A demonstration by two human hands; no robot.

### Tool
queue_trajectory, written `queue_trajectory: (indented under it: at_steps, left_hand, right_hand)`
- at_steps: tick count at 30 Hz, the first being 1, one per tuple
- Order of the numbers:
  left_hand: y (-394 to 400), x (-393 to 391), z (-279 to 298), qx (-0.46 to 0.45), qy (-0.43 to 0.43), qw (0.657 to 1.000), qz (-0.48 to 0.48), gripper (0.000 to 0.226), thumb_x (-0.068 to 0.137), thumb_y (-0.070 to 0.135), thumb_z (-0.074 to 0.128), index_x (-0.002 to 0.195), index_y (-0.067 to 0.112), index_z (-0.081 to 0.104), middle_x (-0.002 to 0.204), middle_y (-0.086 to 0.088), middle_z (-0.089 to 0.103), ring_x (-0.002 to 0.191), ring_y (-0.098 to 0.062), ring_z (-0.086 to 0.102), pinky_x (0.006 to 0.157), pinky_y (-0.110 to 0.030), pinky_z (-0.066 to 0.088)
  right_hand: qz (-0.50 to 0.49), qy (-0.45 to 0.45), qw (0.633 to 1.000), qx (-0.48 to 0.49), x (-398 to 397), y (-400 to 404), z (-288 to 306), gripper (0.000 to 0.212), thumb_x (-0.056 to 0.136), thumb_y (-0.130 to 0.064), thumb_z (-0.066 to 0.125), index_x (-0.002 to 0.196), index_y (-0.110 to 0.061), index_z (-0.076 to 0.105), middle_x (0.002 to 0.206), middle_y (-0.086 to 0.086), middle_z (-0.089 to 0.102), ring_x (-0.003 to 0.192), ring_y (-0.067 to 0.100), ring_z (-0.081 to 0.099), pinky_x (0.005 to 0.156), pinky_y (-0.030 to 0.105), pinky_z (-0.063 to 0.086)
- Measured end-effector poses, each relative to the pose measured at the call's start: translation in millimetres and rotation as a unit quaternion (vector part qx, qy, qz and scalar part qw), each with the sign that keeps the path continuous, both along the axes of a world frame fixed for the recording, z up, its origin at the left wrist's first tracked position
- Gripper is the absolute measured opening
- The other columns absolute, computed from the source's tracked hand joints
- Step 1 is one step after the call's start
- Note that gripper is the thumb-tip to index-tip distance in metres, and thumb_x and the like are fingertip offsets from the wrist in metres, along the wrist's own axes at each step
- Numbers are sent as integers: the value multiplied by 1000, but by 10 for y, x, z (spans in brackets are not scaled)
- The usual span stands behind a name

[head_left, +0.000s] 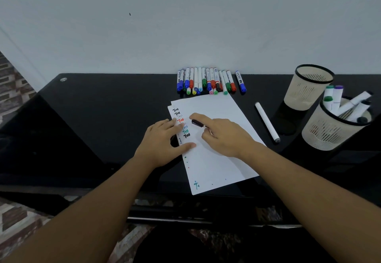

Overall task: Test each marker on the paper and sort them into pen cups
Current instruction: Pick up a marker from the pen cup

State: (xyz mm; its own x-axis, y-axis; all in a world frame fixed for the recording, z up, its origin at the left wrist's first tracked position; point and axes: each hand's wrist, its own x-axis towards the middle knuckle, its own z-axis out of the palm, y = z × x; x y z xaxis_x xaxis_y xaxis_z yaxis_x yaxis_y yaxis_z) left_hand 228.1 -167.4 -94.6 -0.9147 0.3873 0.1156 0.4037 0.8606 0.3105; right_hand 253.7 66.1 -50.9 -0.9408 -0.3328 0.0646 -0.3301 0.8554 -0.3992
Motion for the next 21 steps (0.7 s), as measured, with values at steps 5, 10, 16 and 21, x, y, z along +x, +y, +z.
queue_trajectory:
  at_steps: [5, 10, 16, 21]
  left_hand:
    - [5, 17, 21, -7, -9, 1000, 3, 99, 73, 94, 28, 153, 37, 41, 164, 8, 30, 152, -16, 22, 124, -46, 17]
    - [-8, 3, 22, -12, -16, 1000, 6, 97, 75, 94, 32, 153, 37, 41, 164, 9, 29, 152, -16, 21, 124, -45, 16]
    - [-22, 11, 15, -14, -15, 1000, -5, 93, 79, 92, 30, 156, 41, 30, 166, 7, 23, 153, -19, 17, 125, -46, 14]
    - [61, 41, 86, -50, -13, 997, -57, 87, 85, 91, 28, 158, 49, 10, 170, 6, 6, 156, -17, 4, 126, -47, 9]
  right_hand:
    - [-6, 1, 1000, -11, 43, 8, -12, 53, 104, -29, 39, 152, -48, 28, 65, 0, 57, 59, 16, 55, 54, 29, 44]
    - [-28, 10, 998, -53, 47, 26, -47, 58, 104, -24, 38, 155, -48, 24, 76, 4, 59, 68, 20, 57, 61, 36, 48]
    - [-54, -21, 990, -131, 101, 132, -65, 40, 108, -16, 37, 137, -36, 57, 106, 5, 64, 96, 24, 62, 90, 45, 52]
    - [-112, -84, 943, -301, 191, 303, 36, 39, 102, -13, 47, 128, -41, 57, 110, -4, 64, 88, 16, 63, 77, 29, 50]
